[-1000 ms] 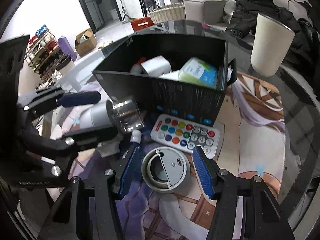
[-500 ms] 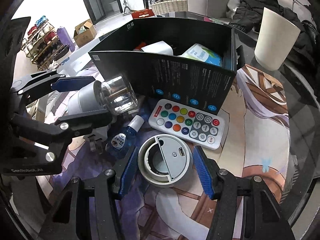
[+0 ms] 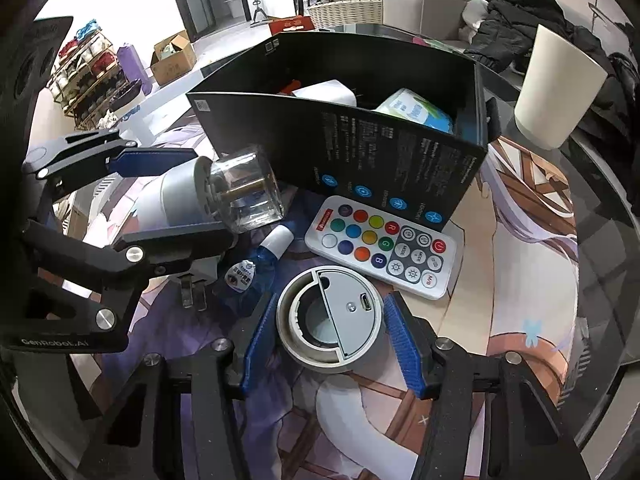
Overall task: Organize rigid objects
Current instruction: 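Grasp the white glass-domed device with the left gripper while the right gripper grasps the grey round lid, then lift the glass-domed device and grey lid up from the table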
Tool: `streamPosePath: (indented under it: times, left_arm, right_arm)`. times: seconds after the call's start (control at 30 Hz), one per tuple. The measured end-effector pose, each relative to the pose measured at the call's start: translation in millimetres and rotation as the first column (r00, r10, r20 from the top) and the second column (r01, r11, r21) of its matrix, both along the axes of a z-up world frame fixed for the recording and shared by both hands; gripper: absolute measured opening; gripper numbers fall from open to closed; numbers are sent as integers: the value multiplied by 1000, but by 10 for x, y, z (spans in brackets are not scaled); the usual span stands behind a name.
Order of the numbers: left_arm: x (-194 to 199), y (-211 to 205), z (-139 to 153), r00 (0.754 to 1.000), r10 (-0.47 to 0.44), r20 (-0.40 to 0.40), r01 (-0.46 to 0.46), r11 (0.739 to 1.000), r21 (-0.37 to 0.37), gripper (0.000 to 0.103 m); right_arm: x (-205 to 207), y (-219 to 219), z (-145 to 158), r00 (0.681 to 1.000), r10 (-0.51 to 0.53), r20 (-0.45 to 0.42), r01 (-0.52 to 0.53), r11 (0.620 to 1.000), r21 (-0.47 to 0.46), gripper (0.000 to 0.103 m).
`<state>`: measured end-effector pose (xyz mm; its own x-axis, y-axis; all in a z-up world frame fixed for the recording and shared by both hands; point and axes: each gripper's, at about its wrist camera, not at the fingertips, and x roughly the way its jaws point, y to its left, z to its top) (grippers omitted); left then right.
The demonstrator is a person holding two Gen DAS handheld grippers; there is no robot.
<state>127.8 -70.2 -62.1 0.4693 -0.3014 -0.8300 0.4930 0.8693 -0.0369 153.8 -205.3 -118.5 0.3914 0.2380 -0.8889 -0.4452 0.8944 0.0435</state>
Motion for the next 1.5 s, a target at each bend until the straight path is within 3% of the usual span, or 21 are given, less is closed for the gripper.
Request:
streamPosePath:
  times: [0.27, 0.33, 0.5, 1.03, 1.3, 1.5]
  left_arm:
    - [-104, 91, 16, 999, -29, -43, 30, 999, 24, 64]
    - [-92, 100, -22, 997, -44, -70, 47, 998, 34, 69]
    - [-57, 28, -142, 994, -56, -94, 63, 996, 67, 69]
    - [-55, 104, -50, 998, -19, -66, 19, 1000, -3, 63]
    - [-162, 205, 235, 998, 0, 69, 5, 998, -68, 63]
    - [-300, 260, 516, 970, 21, 241, 3, 995, -100, 63]
  right_arm:
    - [4, 20, -14, 1000, 14, -3, -14, 1000, -1, 55]
    - [15, 23, -17, 1000, 21, -2, -21, 1000, -7, 55]
    - [35, 66, -20, 999, 35, -6, -35, 999, -13, 55]
    - [-80, 51, 16, 998, 55, 26, -54, 998, -16, 54]
    - [-183, 30, 183, 996, 36, 86, -39, 998, 40, 54]
    - [-280, -45, 437, 980, 14, 199, -33, 995, 94, 54]
